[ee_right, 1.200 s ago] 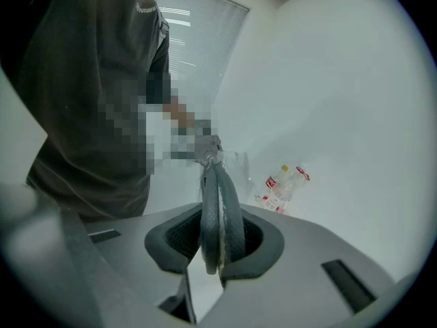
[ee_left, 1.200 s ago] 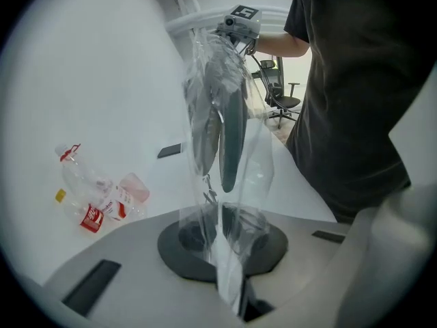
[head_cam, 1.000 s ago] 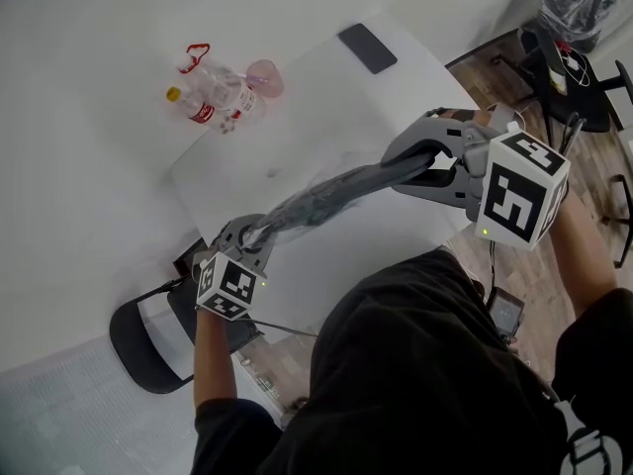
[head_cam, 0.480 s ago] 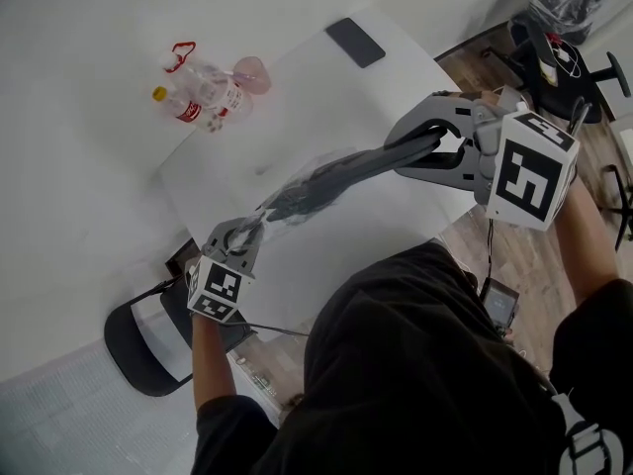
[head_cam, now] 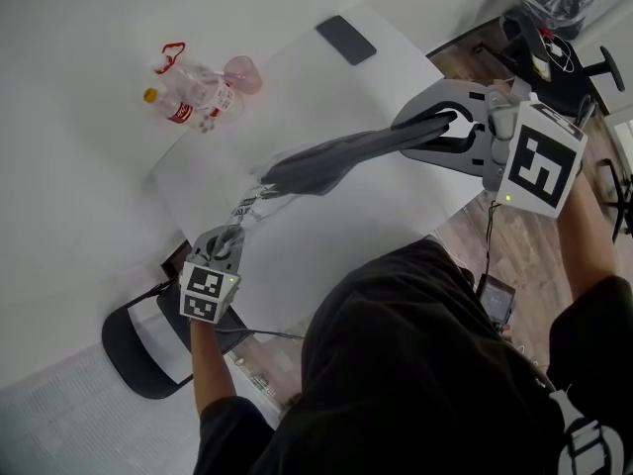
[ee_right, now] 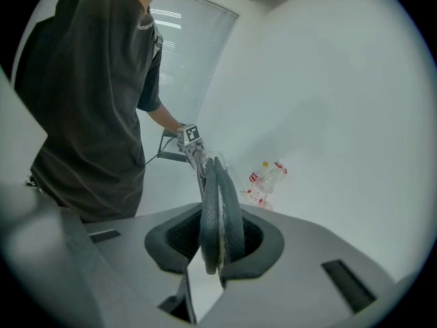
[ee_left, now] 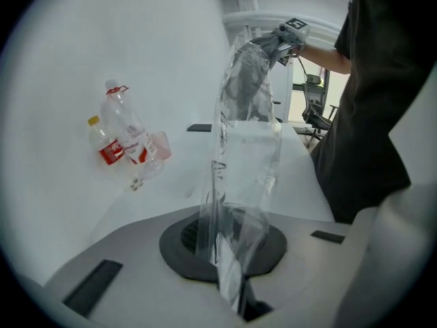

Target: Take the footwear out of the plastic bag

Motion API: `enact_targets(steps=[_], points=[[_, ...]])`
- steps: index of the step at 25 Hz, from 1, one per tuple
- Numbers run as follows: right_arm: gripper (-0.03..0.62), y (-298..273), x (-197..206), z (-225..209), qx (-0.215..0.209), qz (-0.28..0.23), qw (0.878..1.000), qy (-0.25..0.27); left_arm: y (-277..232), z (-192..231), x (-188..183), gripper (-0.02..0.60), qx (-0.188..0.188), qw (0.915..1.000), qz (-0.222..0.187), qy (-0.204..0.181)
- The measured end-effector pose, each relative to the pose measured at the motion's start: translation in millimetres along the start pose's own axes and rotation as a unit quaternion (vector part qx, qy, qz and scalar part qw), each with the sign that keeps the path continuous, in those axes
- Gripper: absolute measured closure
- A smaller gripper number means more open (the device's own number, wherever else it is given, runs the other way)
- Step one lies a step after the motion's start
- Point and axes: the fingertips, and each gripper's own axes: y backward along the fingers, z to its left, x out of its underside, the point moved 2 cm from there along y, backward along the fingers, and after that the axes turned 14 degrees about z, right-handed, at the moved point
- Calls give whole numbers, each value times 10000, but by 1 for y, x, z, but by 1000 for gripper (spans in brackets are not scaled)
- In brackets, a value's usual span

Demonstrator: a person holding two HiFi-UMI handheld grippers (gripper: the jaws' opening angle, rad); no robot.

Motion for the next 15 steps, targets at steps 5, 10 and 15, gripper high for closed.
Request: enact_targets(steps=[5,10,15], points=[[516,13,11,-18,544,-97,9980,-313,8,25,8,552,-373,9952,-74,906],[516,23,17,-37,1535,-481,9795,-1216,38,55,-4,552,-1362,9715,-193,1929],[516,29,8,-56,2695,-1117,9324,-2134,64,68,-27,552,-1912,9315,-590,3038]])
